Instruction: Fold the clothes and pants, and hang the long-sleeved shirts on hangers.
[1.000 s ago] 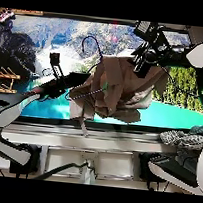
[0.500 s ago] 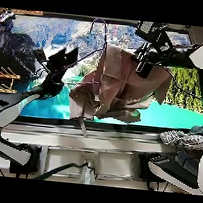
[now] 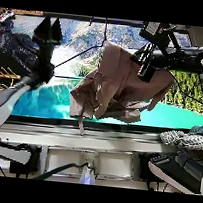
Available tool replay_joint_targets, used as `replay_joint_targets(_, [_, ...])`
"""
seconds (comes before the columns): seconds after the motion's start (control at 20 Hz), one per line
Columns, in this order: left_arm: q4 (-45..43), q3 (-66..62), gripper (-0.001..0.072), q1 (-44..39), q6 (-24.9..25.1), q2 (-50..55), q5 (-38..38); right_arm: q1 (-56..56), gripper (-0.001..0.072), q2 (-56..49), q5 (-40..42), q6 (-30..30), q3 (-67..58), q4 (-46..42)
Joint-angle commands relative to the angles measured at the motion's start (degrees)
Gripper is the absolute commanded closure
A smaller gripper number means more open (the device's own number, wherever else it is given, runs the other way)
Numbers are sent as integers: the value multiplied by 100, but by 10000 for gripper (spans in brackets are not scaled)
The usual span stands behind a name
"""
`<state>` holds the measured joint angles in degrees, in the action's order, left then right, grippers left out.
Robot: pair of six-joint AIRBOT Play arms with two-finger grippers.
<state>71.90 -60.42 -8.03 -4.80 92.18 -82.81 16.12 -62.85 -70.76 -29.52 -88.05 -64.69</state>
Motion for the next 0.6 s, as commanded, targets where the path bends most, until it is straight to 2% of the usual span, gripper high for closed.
replay_joint_targets(0.0, [-2544,-632,348,868,76,-903,2839,24,684,236,-107,-269,2,-229])
replay_joint_targets(0.1, [-4083,-702,449,1344,48,-1843,4957,24,684,339,-101,-490,2,-313])
replay_joint_targets(0.15, [-5169,-684,476,1451,-240,-2334,5998,24,684,365,-57,-568,2,-313])
replay_joint_targets(0.2, [-6282,-616,476,1456,-739,-2750,6686,24,684,369,17,-625,2,-306])
replay_joint_targets(0.25, [-7414,-474,475,1443,-1357,-3169,6918,24,684,361,61,-658,2,-306])
replay_joint_targets(0.3, [-8308,-302,472,1443,-2013,-3510,6778,24,684,354,120,-737,2,-306])
replay_joint_targets(0.35, [-9206,-68,472,1443,-2881,-3847,6369,24,684,352,136,-765,2,-306])
replay_joint_targets(0.4, [-10030,153,472,1443,-3751,-4100,5777,24,684,352,136,-822,2,-308])
replay_joint_targets(0.45, [-10876,343,472,1438,-4592,-4271,4878,24,684,352,133,-868,2,-308])
replay_joint_targets(0.5, [-11486,496,469,1390,-5235,-4332,3926,24,684,352,133,-872,2,-308])
replay_joint_targets(0.55, [-11757,658,447,1270,-5480,-4328,3241,24,684,352,133,-916,2,-306])
